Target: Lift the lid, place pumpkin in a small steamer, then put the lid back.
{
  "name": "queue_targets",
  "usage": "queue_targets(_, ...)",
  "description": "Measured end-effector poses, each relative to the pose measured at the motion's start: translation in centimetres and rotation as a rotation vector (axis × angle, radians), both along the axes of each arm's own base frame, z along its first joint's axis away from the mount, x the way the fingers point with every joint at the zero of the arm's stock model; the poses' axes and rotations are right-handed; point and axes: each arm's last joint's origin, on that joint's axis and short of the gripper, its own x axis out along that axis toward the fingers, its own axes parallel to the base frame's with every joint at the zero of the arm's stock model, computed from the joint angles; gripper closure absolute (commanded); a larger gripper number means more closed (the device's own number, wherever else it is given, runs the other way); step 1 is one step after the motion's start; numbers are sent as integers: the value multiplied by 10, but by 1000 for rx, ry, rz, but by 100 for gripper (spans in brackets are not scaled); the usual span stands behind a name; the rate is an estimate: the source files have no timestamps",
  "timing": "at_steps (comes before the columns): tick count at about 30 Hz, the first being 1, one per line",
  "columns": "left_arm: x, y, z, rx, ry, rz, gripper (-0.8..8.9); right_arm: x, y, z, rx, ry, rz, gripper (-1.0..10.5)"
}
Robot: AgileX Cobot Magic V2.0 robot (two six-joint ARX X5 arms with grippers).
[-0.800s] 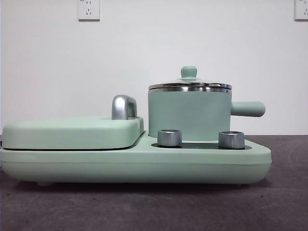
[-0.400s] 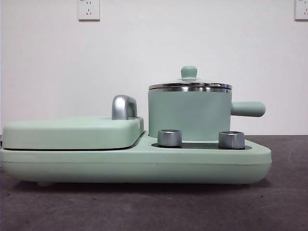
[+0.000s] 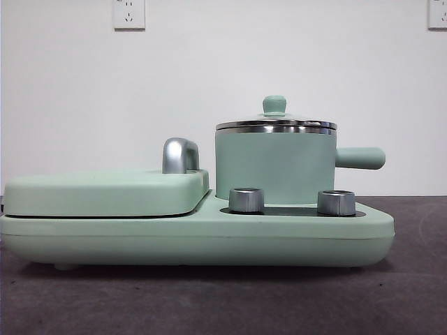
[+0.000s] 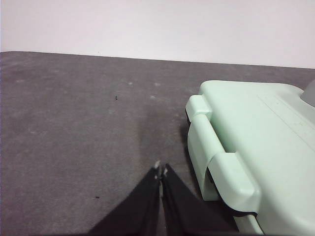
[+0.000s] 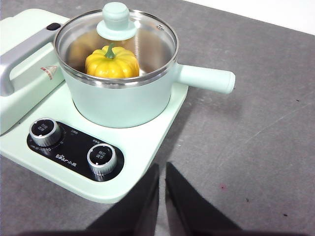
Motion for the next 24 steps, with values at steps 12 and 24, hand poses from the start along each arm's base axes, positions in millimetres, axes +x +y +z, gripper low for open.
queue_targets(12,0,0,0,0,0,0,807,0,0,0,0,0,0,927)
queue_targets(24,0,0,0,0,0,0,807,1,-7,-2,-43,-87,-64,927)
